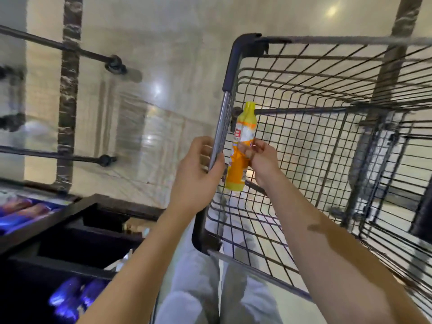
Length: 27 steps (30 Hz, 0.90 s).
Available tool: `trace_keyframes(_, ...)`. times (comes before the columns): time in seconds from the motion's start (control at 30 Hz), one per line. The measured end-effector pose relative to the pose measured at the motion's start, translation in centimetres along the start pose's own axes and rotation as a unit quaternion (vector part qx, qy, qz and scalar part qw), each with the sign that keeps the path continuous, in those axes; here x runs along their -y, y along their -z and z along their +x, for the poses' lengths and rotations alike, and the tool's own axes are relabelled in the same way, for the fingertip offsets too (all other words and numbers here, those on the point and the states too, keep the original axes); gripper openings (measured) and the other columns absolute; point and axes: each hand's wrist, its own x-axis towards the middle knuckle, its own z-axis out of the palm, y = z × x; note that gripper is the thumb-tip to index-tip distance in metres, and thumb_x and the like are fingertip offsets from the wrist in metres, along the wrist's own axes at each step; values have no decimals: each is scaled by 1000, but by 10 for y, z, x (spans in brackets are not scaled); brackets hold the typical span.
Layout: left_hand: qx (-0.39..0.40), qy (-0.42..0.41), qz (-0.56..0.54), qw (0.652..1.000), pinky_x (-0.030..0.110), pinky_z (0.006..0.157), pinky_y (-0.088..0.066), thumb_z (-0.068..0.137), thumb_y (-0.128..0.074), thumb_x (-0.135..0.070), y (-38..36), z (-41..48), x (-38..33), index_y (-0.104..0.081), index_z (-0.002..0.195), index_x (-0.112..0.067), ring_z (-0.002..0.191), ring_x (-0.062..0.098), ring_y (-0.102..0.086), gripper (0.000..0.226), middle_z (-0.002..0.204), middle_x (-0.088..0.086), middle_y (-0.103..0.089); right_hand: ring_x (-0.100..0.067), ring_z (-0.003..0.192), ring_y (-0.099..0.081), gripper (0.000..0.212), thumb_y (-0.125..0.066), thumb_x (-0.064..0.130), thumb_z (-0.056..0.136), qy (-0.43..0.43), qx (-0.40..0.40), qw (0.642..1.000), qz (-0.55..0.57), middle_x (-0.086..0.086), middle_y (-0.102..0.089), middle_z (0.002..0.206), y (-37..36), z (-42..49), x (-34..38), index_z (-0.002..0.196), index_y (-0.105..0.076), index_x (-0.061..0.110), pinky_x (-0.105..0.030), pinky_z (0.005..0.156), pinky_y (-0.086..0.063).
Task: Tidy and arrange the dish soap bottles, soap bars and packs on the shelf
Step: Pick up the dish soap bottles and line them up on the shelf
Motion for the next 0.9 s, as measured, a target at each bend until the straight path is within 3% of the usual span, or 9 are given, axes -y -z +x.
trace_keyframes(0.07, 4, 9, -8, 1000, 8, 66, -46, 99, -61, -19, -1, 1, -1, -55, 117, -24, 78, -4, -61, 20, 92, -11, -64, -11, 67, -73, 22, -77, 0, 87, 9, -16, 999, -29, -6, -74, 94, -1, 2, 0, 103, -66, 10, -26, 60, -60)
trace_keyframes(0.3, 8, 12, 1, 1000, 10, 66, -47, 99, -61, -24, 3, 1, -4, -56, 120, -23, 84, 1, -63, 22, 97, -9, -66, -7, 76, -69, 40, -83, 15, 85, 30, -57, 991, -119, 2, -72, 94, -7, -4, 4, 120, -66, 2, -15, 63, -53)
trace_keyframes(0.4, 14, 1, 38, 999, 16, 69, -51, 99, -61, -29, 8, -1, -7, -55, 124, -24, 85, 1, -64, 26, 99, -12, -67, -10, 90, -61, 34, -74, 25, 94, 82, -60, 955, -280, 6, -63, 102, -1, -30, 20, 122, -66, 8, -19, 77, -46)
trace_keyframes(0.47, 25, -17, 92, 995, 26, 74, -55, 100, -60, -34, 13, -7, -10, -55, 128, -21, 85, 0, -64, 31, 100, -13, -66, -15, 96, -59, 30, -67, 26, 99, 134, -39, 914, -381, 0, -65, 106, 6, -55, 34, 123, -67, 9, -23, 76, -41)
trace_keyframes(0.57, 42, -44, 173, 983, 36, 77, -56, 102, -56, -37, 25, -21, -22, -58, 126, -18, 90, 15, -67, 31, 103, -5, -68, -27, 103, -67, 34, -61, 29, 101, 212, 1, 834, -509, -10, -73, 114, 18, -98, 58, 127, -67, 8, -31, 80, -50)
trace_keyframes(0.7, 29, -62, 278, 958, 40, 83, -54, 101, -55, -32, 46, -62, -51, -58, 128, -16, 104, 25, -64, 32, 119, 3, -65, -32, 109, -64, 32, -55, 30, 101, 350, 24, 646, -678, -10, -67, 116, 31, -162, 97, 125, -65, 13, -42, 87, -53)
trace_keyframes(0.8, -12, -61, 329, 942, 41, 88, -54, 101, -52, -29, 56, -95, -65, -58, 131, -17, 113, 26, -62, 33, 128, 4, -64, -34, 102, -63, 26, -56, 20, 97, 434, 36, 519, -736, -11, -67, 107, 36, -198, 115, 118, -66, 9, -40, 81, -50)
trace_keyframes(0.9, -80, -50, 358, 929, 39, 90, -50, 103, -48, -26, 60, -150, -80, -55, 137, -18, 122, 27, -58, 36, 134, 4, -60, -38, 90, -64, 20, -61, 10, 88, 507, 54, 432, -744, -14, -67, 94, 40, -243, 128, 106, -69, 6, -43, 79, -53)
